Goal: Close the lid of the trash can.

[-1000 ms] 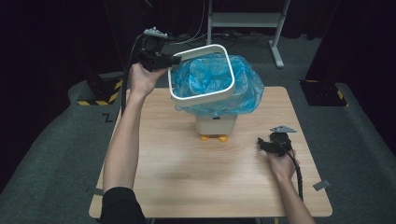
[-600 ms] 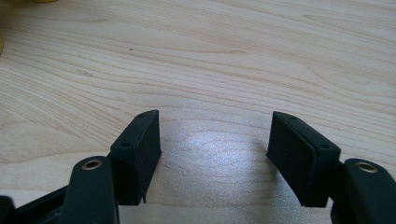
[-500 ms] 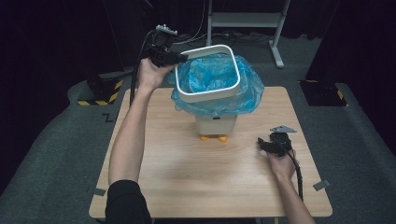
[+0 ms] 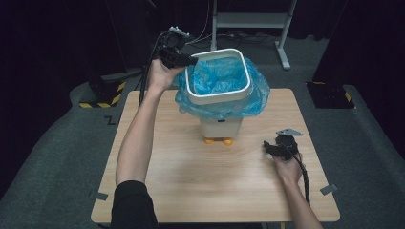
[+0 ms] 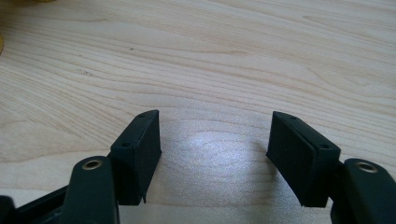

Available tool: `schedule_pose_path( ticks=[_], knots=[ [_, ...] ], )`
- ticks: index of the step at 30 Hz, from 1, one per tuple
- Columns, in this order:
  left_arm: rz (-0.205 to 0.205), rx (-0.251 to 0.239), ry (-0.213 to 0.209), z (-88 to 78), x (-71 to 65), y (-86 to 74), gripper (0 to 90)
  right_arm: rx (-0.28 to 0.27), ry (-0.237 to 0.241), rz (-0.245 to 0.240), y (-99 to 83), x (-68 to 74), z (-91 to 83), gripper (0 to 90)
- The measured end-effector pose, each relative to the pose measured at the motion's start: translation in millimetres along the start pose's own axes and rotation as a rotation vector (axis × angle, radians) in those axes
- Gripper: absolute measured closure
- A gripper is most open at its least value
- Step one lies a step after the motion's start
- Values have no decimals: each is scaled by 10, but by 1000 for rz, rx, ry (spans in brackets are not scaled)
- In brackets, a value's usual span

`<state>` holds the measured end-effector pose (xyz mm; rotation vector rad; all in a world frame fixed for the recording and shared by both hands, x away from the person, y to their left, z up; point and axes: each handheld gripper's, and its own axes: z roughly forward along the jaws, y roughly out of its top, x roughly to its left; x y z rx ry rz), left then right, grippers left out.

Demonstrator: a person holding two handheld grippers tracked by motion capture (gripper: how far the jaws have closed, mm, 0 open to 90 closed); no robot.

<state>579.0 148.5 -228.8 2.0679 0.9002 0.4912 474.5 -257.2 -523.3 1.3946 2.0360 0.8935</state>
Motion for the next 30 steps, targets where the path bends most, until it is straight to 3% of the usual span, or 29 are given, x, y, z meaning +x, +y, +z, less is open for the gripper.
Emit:
schedule_pose_path(
  ticks=[10,16,19,23,30],
  knots=[
    [0,-10,-4,41,-25,-4,798,3,15,10,1,-13,3,360],
    [3,-16,-5,44,-37,-2,797,25,88,-3,107,-78,-55,470],
    [3,-16,-3,43,-35,-4,796,-60,147,26,278,-123,-255,498],
    [-1,-23,-7,53,-34,-9,795,-203,220,20,610,-131,-593,520],
    [-3,-22,-6,73,-36,-20,795,-394,289,-40,1202,-93,-1099,590]
  ],
)
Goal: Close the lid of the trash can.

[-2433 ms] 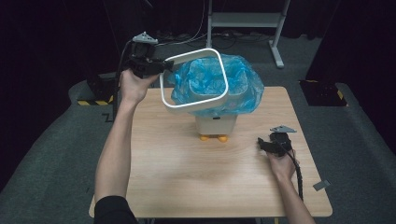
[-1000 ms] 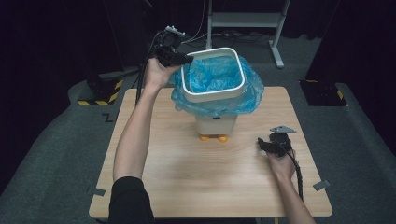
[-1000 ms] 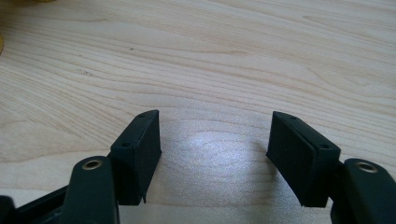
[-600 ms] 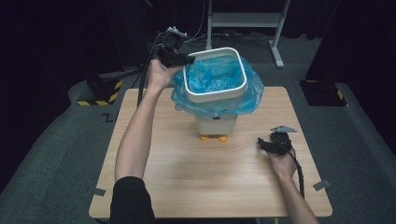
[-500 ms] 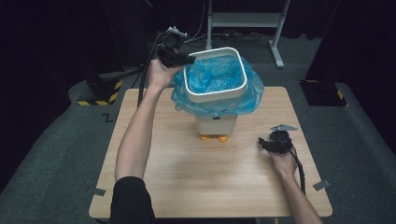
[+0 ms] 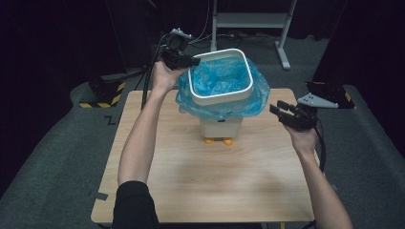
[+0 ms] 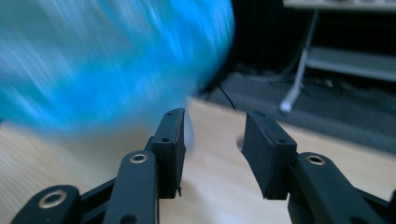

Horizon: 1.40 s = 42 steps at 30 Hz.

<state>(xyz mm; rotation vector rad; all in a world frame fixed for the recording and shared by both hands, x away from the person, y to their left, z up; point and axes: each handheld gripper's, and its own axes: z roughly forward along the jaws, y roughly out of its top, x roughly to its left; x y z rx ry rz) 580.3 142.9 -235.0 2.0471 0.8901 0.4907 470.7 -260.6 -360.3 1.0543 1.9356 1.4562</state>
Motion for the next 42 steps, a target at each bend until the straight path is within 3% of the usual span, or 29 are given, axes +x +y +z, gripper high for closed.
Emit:
schedule_pose_path(
  ticks=[9,17,28,33,37,42],
  knots=[
    [10,-7,13,17,-36,9,793,-91,60,-37,848,61,-20,594],
    [15,-13,18,22,-50,10,793,-66,76,-83,1329,220,275,592],
    [30,-7,25,27,-60,20,793,-6,46,-122,1621,364,681,584],
    [30,-15,26,38,-65,22,791,6,26,-121,1600,358,799,597],
    [29,-15,27,30,-68,16,791,4,36,-112,1599,357,855,629],
    [35,-17,32,36,-81,21,790,46,8,-153,1642,414,919,686]
  ],
)
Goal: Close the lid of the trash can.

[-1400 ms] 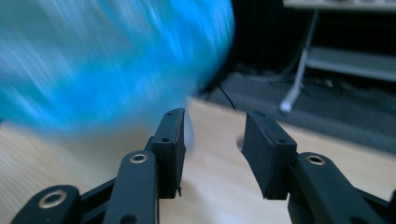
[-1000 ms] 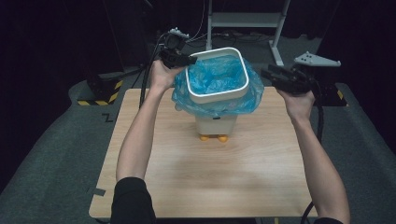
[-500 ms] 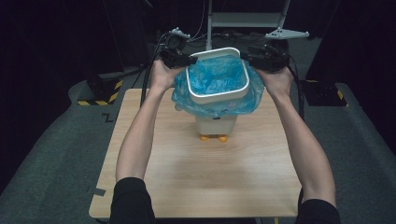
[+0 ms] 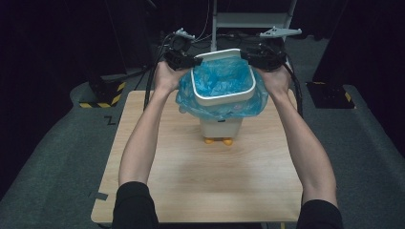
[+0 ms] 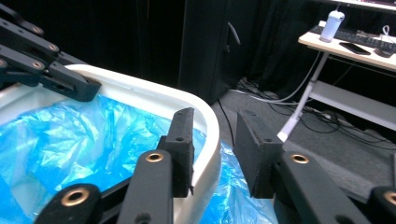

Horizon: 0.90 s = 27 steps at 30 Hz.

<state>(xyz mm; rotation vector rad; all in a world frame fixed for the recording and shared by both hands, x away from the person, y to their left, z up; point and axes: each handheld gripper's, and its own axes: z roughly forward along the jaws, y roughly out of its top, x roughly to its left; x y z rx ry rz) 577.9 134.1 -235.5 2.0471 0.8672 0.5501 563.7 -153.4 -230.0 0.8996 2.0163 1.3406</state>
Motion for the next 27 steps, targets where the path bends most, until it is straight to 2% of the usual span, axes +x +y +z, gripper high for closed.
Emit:
schedule_pose_path(
  ticks=[5,10,18,27],
  knots=[
    [2,-7,0,-1,-2,3,788,22,-13,-23,10,18,31,717],
    [1,-16,8,-8,-9,5,784,39,-27,-27,14,44,52,768],
    [-10,-42,7,-42,-27,-33,766,30,-58,-32,-3,83,83,797],
    [2,-46,-4,-56,-5,40,769,24,-94,-37,21,116,62,810]
  ],
)
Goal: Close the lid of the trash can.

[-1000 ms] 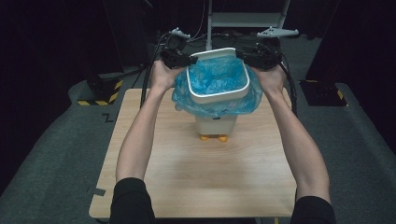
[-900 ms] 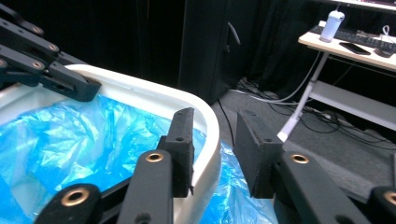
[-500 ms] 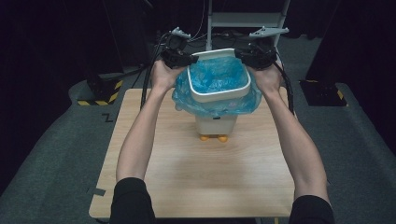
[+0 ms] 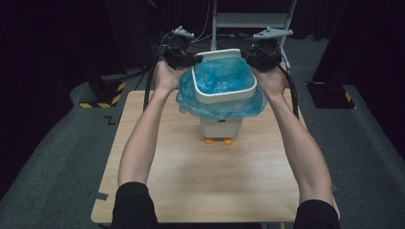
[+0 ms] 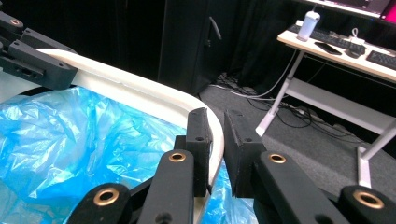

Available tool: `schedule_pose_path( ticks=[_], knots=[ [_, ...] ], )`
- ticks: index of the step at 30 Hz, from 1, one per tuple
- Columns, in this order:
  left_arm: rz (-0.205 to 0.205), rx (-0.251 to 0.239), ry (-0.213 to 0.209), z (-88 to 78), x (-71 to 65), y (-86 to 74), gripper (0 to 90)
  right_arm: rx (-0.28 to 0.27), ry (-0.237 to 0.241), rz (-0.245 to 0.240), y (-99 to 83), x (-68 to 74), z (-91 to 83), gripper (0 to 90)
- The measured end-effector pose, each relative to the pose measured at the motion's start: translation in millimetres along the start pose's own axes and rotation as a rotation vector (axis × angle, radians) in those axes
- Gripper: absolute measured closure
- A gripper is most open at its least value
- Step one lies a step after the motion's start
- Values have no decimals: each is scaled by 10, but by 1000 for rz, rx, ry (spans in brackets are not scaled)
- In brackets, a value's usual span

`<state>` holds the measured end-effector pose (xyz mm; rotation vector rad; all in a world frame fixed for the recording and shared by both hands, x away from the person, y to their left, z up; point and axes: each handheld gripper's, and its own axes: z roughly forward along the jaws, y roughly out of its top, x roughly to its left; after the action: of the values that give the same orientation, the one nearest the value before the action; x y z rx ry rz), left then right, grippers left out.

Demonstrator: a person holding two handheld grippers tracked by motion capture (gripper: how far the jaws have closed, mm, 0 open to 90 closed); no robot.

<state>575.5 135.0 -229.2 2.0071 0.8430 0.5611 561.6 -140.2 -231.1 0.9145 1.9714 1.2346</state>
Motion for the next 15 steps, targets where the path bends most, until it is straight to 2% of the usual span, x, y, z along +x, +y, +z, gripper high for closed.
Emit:
schedule_pose_path(
  ticks=[4,7,15],
  knots=[
    [12,10,-18,25,39,40,768,11,-10,7,9,-3,-19,811],
    [5,17,-32,66,72,56,768,22,-18,9,14,0,-20,809],
    [4,23,-36,176,85,50,764,41,-27,13,2,-31,-22,813]
  ],
)
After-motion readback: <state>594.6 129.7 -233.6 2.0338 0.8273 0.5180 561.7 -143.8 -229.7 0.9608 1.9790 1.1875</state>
